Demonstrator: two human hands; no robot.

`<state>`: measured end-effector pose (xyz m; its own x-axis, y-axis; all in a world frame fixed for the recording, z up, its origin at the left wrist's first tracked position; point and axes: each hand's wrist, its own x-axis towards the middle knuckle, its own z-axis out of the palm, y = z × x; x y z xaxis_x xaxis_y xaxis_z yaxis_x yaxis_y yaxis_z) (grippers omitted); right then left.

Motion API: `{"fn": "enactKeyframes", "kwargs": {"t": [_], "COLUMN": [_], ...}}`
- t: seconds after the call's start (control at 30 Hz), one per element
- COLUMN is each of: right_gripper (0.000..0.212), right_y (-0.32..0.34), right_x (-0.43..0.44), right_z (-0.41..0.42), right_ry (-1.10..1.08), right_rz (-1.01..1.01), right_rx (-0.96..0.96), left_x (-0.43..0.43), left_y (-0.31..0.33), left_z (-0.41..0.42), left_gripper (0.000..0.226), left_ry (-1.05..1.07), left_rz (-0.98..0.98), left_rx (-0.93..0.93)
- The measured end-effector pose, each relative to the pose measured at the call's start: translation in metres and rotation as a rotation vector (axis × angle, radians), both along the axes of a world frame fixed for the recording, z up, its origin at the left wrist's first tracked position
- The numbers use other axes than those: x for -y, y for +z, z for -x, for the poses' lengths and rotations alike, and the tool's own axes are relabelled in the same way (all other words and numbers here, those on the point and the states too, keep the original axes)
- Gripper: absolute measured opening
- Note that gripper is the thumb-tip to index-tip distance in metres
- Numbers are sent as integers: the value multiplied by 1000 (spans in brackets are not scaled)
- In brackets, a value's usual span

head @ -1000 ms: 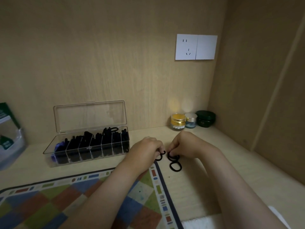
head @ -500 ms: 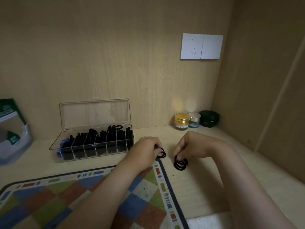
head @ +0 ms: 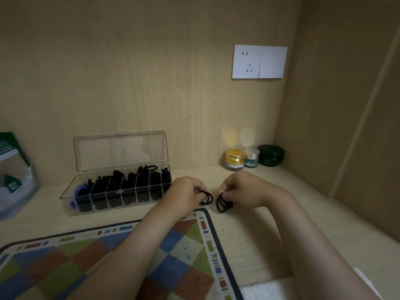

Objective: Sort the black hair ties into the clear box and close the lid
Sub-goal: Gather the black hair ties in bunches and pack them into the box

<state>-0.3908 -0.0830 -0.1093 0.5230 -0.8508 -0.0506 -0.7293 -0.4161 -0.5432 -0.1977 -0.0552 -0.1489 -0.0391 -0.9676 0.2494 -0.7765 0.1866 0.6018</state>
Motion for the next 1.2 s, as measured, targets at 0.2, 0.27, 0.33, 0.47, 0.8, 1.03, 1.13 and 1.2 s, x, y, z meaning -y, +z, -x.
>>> {"fn": "enactKeyframes", "kwargs": {"t": [0.2, 0.27, 0.33, 0.47, 0.8, 1.03, 1.13, 1.2], "right_gripper": [9, 9, 9, 6, 14, 15, 18, 20], "right_y": [-1, -7, -12, -17, -15, 0, 16, 29], "right_x": [-8, -5, -2, -2, -11, -15, -15, -17], "right_z": [-22, -27, -28, -32, -45, -67, -87, -103], "right_ry": [-82, -128, -163, -195, -208, -34, -13, -1], "right_rz": [-54, -5, 21, 63, 3, -263, -279, -292], "right_rx": [488, 481, 485, 526, 691, 778, 800, 798], "left_x": [-2, -4, -7, -10, -18, -36, -39, -39], "left_y": [16, 18, 19, 24, 33, 61, 69, 72], "left_z": [4, 5, 4, 2, -13, -48, -70, -84], "left_gripper": [14, 19, 21, 22, 24, 18, 14, 12], "left_ry": [64, 55, 6, -78, -35, 33, 67, 88], "left_rz": [-176, -316, -411, -436, -256, -131, -65, -7], "left_rx": [-437, -672, -836, -973, -673, -595, -620, -670]}}
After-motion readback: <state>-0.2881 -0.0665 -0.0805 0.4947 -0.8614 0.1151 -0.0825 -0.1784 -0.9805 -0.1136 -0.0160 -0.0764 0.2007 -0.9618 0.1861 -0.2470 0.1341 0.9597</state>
